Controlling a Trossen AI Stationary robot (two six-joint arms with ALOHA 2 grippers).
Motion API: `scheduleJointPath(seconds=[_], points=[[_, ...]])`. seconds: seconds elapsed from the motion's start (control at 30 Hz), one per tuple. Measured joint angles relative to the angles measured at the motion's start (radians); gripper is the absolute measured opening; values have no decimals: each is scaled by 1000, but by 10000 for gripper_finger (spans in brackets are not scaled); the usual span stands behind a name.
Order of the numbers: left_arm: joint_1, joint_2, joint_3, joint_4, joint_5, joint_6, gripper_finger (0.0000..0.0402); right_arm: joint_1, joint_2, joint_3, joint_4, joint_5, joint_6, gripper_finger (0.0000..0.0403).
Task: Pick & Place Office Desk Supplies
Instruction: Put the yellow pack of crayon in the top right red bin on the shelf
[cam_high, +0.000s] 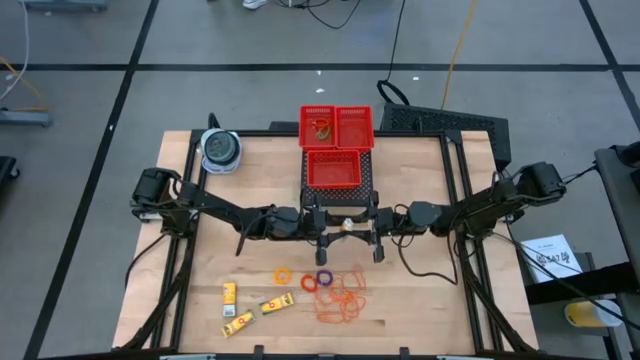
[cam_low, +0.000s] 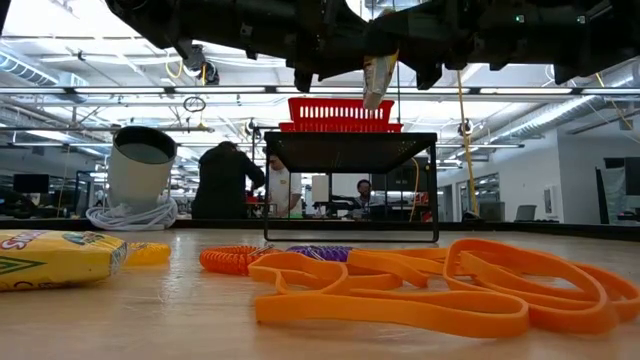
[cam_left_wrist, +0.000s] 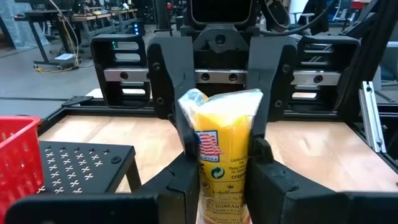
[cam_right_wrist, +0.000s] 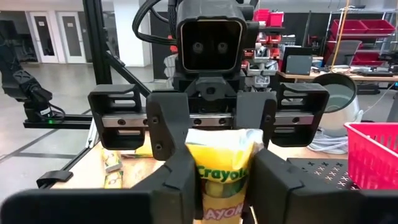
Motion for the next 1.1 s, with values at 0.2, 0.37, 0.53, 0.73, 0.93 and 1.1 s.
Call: scheduleJointPath(seconds=[0.2,0.37,0.53,0.73,0.93,1.1], points=[[-4,0,0,6,0,-80,123,0,-1,0,3,-1,0,83],[-27,-14,6,4,-3,-66,187,0,-1,0,22,-2,0,85],[-47,-79,7,-65,-5,9,243,0,-19,0,48,-4,-10,84],[-55,-176,8,-167,0,1,275,-12,-86,-1,70,6,-71,84],[-54,-246,8,-245,3,2,284,-72,-196,6,65,5,-83,84],[-54,-257,8,-270,0,2,277,-180,-254,83,-59,5,-77,84]])
